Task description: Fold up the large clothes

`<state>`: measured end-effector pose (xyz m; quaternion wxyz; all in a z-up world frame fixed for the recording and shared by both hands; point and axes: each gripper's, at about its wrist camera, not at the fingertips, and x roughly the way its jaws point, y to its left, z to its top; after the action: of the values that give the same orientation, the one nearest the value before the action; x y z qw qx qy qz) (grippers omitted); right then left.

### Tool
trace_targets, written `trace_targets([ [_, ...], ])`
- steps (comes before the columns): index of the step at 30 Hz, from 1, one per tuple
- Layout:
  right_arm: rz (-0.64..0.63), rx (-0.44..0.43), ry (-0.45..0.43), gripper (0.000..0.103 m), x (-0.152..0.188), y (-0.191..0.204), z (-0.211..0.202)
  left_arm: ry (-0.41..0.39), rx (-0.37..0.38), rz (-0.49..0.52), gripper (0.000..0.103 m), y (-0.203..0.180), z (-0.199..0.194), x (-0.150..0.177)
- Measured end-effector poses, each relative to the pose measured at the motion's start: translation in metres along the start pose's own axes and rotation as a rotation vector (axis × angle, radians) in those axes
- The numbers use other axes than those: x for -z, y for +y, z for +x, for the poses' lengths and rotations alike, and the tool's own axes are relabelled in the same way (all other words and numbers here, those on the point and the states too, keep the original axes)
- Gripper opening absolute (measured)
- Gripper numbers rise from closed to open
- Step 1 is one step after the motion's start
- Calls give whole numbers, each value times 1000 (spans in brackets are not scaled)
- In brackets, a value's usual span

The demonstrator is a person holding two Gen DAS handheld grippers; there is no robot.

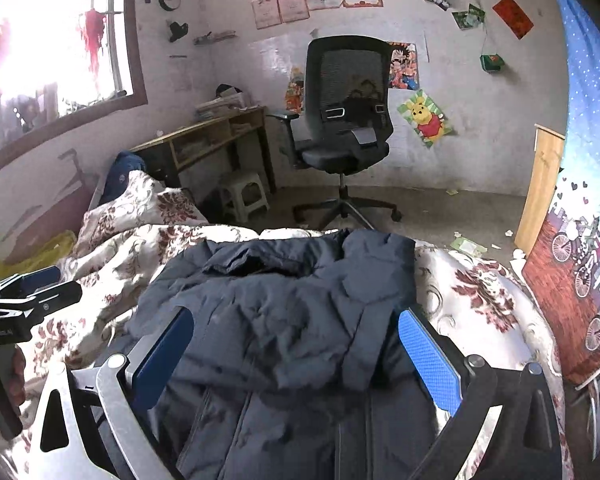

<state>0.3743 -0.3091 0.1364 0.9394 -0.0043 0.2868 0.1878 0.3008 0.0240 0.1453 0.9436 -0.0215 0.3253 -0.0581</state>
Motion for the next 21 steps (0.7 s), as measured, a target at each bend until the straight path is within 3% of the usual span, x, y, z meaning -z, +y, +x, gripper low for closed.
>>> trace_targets([
  [6,-14,12,15,103,28,15,-28,6,2,-8,101,1,-27,30],
  [13,-38,33,59,103,80,27,-52,1,2,70,101,-4,-55,80],
  [21,-50,-13,208,103,147,29,-47,66,21,159,101,-5,-59,153],
])
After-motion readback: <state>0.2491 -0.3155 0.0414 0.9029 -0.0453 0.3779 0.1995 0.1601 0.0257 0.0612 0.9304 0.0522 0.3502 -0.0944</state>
